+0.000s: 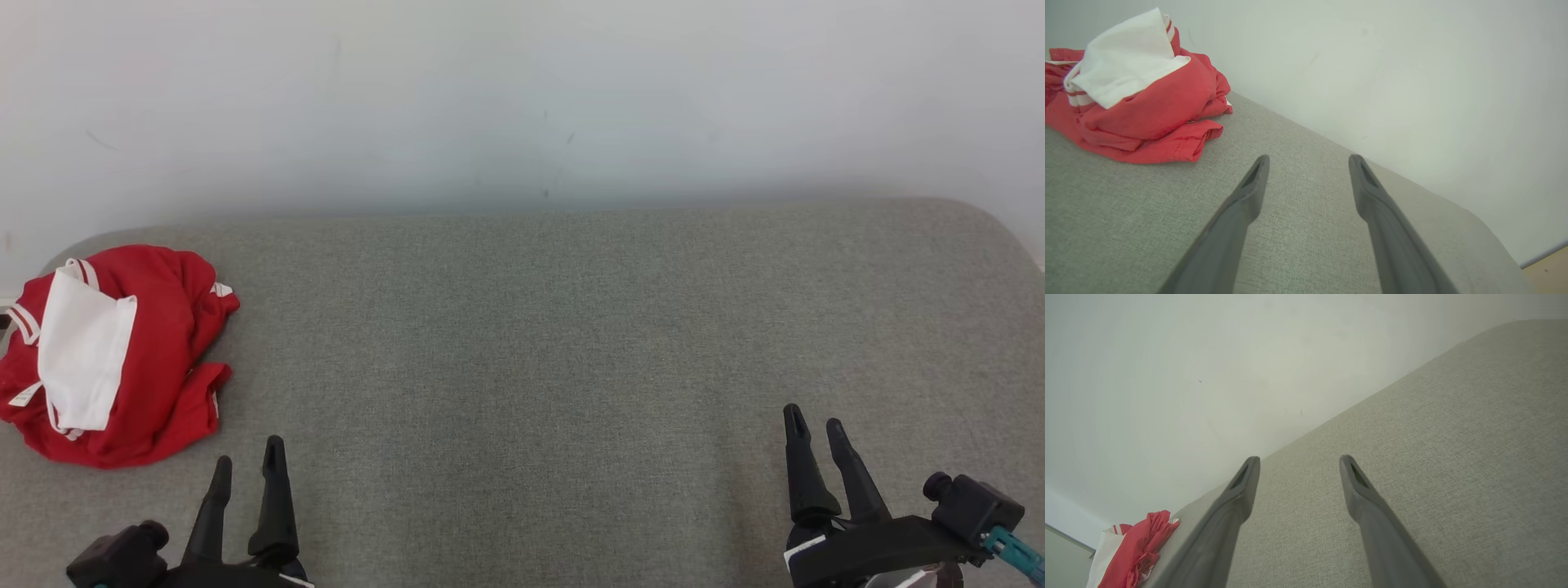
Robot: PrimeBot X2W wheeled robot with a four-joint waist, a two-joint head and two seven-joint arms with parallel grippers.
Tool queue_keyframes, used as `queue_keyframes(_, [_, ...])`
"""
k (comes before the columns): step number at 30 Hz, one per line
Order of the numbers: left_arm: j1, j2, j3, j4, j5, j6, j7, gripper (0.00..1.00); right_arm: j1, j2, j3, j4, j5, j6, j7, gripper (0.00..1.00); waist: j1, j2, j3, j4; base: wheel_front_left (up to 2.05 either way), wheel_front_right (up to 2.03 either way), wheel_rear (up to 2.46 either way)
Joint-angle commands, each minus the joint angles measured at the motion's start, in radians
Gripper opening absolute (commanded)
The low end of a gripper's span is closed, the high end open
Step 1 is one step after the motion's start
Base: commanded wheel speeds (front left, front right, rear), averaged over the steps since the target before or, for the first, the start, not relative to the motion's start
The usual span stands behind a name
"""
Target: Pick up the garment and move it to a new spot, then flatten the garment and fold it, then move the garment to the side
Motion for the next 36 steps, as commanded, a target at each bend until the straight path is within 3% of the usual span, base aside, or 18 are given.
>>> queue_keyframes(1, [0.005, 0.01, -0.005, -0.016, 0.028, -0.001, -0.01, 1.0, -0.014, -0.01, 0.003, -0.01, -0.029, -0.001, -0.007, 1.0, 0.0, 0.0, -0.001, 0.0, 0.0, 0.0, 0.0])
queue_keyframes(36, [0.033, 0.042, -0.019, -0.066, 0.356, 0.025, -0.097, 1.0, -0.003, -0.012, 0.009, -0.03, -0.409, -0.002, -0.094, 1.0, 0.0, 0.0, -0.003, 0.005, 0.0, 0.0, 0.0])
